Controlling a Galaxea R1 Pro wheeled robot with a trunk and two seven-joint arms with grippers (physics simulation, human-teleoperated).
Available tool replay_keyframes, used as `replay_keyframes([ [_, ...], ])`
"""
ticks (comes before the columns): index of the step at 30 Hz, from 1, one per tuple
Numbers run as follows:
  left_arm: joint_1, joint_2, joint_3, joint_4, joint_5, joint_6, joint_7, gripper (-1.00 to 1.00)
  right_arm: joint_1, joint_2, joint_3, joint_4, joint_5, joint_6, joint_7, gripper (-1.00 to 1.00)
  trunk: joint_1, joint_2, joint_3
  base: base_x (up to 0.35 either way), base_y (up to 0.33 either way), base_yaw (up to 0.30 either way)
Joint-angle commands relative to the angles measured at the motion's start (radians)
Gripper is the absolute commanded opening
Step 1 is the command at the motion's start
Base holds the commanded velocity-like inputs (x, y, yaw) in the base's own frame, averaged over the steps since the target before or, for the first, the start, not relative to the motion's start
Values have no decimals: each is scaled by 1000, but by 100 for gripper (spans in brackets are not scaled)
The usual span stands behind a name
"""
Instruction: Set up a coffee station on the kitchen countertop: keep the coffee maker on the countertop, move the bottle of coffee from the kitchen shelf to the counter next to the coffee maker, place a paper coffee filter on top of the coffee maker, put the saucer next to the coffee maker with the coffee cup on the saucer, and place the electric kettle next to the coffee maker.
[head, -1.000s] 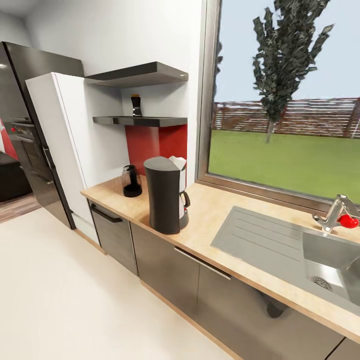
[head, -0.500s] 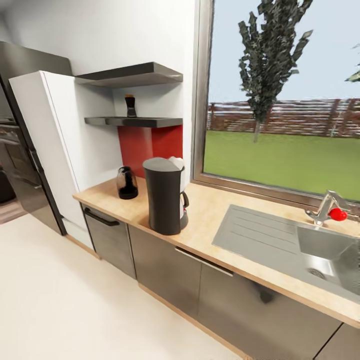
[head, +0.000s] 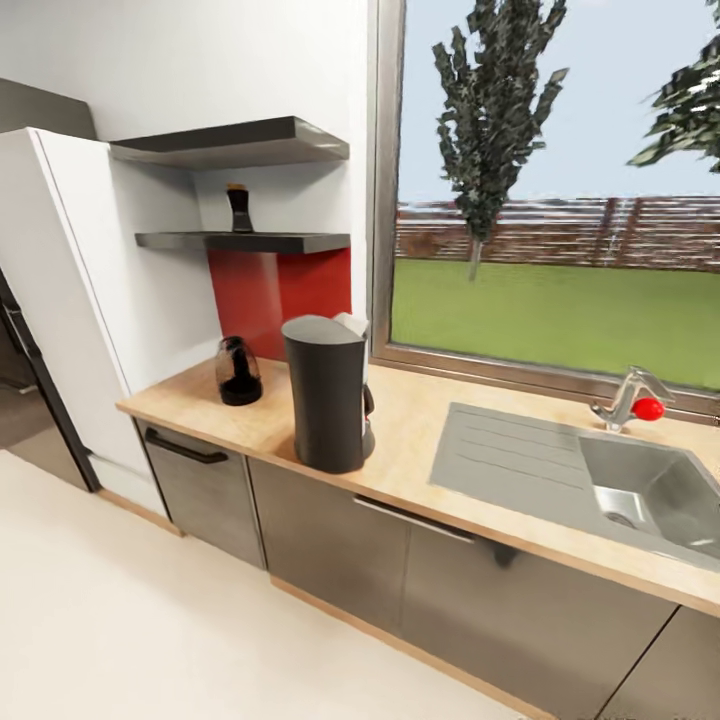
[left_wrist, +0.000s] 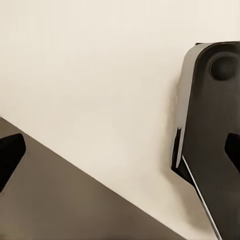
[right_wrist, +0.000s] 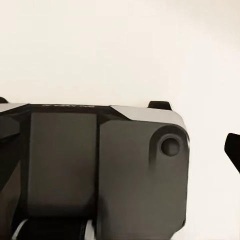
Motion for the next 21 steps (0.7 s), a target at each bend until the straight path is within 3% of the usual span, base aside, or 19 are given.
replay_keyframes([
  [1, 0, -1, 2, -2, 2, -1, -1, 100, -1, 0, 7, 0, -3, 6, -7, 100, 1, -2, -2, 170, 307, -218],
  [12, -1, 4, 0, -6, 1, -2, -1, 100, -1, -3, 8, 22, 1, 5, -7, 100, 1, -2, -7, 218, 290, -55],
  [16, -1, -1, 0, -8, 1, -3, -1, 100, -1, -1, 5, 22, -3, -46, -7, 100, 1, -2, -7, 158, 303, 0],
  [21, -8, -4, 2, -8, 1, -3, -1, 100, -1, -2, 5, 22, -3, -57, -7, 100, 1, -2, -7, 146, 307, -22],
])
